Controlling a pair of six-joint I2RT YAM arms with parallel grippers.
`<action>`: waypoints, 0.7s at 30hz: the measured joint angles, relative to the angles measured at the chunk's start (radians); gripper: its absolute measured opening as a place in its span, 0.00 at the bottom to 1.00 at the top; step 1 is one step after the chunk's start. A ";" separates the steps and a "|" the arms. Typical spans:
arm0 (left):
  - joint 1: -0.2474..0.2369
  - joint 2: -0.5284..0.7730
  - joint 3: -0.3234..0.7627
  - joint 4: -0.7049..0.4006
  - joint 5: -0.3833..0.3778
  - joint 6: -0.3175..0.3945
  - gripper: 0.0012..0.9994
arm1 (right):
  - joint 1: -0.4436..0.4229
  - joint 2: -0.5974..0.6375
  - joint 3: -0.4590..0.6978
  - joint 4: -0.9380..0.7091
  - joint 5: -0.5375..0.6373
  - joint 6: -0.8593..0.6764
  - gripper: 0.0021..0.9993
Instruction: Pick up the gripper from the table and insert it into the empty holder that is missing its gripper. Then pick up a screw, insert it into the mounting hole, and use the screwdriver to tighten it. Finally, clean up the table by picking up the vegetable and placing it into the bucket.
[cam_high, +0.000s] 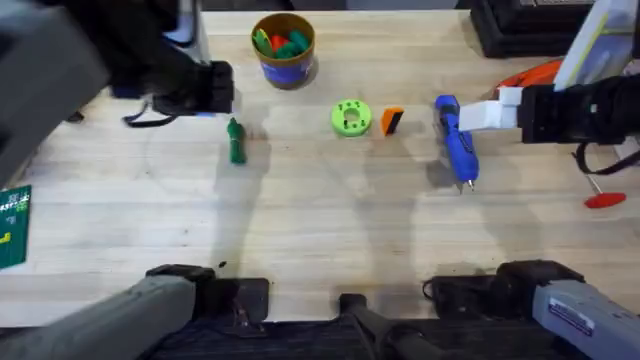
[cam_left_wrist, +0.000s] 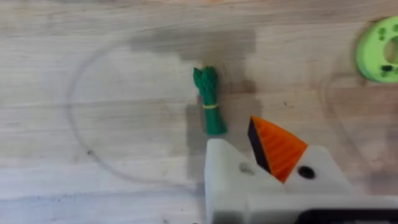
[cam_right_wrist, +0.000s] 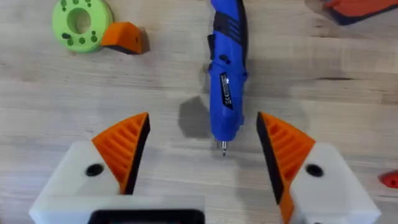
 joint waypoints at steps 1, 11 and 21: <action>0.000 -0.035 0.000 -0.016 0.001 0.000 0.00 | 0.000 0.000 0.000 0.000 0.000 0.000 0.99; 0.000 -0.315 0.000 -0.106 0.003 -0.011 0.00 | 0.000 0.000 0.000 0.000 0.000 0.000 0.99; 0.000 -0.378 0.000 -0.108 0.005 -0.011 0.28 | 0.000 0.000 0.000 -0.001 0.000 0.000 0.99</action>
